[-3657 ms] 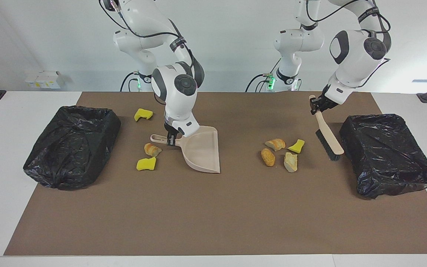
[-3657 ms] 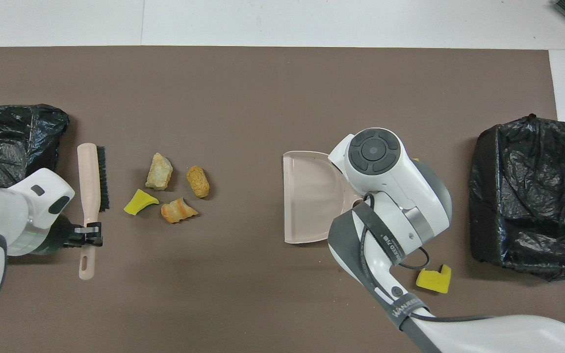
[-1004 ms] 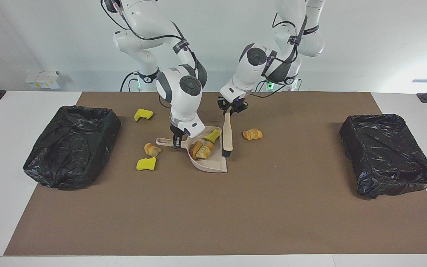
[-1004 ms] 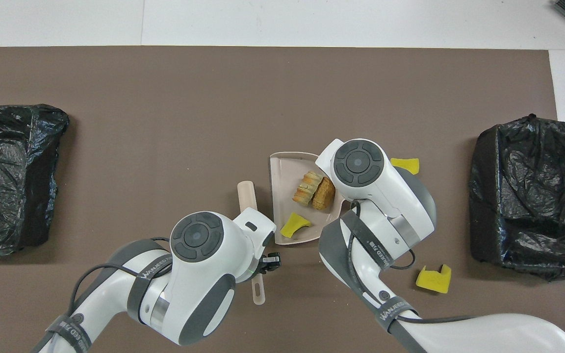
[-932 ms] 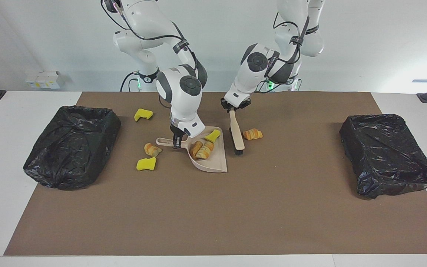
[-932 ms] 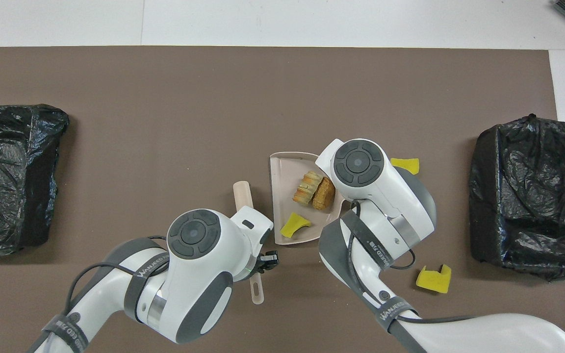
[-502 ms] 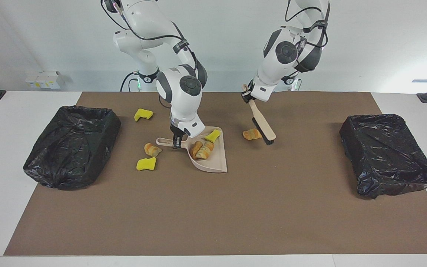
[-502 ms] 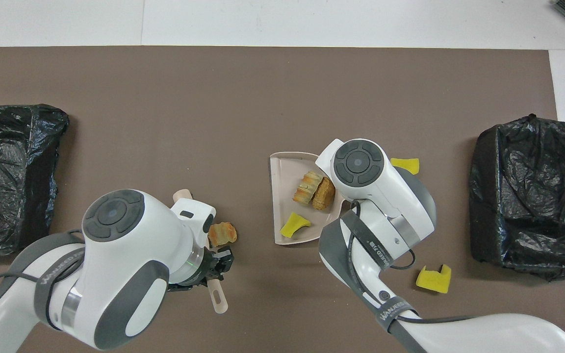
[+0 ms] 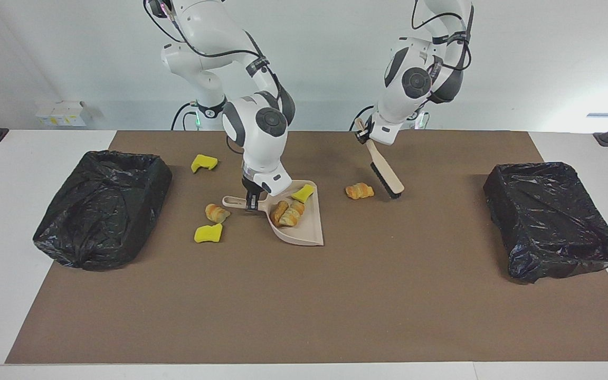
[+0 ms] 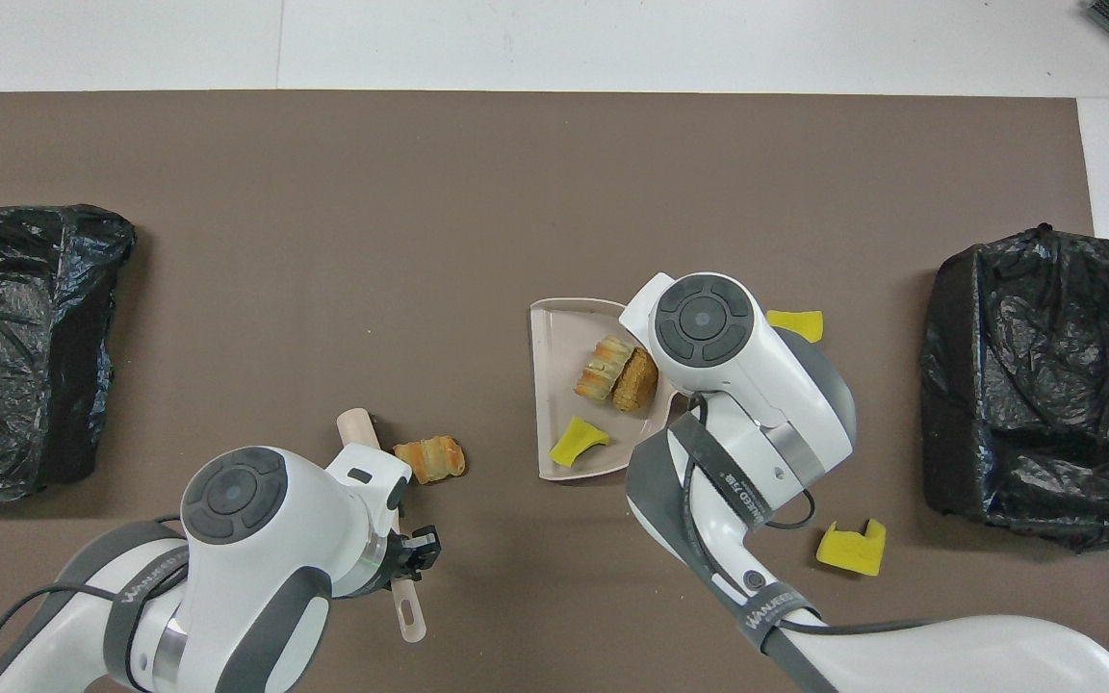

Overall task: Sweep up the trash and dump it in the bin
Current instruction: 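Sweep the remaining bread and sponge into the dustpan with the left gripper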

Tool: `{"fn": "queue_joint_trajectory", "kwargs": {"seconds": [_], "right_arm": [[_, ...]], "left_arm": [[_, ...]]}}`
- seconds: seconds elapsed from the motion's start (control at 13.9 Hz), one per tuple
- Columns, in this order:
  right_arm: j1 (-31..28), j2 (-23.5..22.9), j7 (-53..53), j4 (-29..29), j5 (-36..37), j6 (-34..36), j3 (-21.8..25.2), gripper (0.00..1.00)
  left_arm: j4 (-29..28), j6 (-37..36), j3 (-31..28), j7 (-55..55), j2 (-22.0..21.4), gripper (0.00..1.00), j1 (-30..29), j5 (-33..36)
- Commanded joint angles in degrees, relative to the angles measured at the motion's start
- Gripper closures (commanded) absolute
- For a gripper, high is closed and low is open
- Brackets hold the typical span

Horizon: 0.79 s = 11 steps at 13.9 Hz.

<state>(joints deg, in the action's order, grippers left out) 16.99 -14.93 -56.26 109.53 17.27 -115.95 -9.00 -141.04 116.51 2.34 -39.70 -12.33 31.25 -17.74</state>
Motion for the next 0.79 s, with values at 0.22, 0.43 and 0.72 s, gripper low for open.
{"fn": "queue_joint_trajectory", "kwargs": {"seconds": [0.22,0.43,0.72], "right_arm": [[0.15,-0.19,2.47,1.47,0.93,-2.26,-0.23,1.00],[0.15,-0.19,2.65,1.47,0.84,-2.26,-0.23,1.00],[0.15,-0.19,2.65,1.47,0.75,-2.26,-0.23,1.00]], "left_arm": [[1.90,12.32,-0.14,8.66,4.50,1.00,8.10,-8.25],[5.06,14.97,-0.05,8.84,7.12,1.00,12.41,-11.34],[9.63,18.49,0.04,8.85,11.44,1.00,15.41,-13.89]]}}
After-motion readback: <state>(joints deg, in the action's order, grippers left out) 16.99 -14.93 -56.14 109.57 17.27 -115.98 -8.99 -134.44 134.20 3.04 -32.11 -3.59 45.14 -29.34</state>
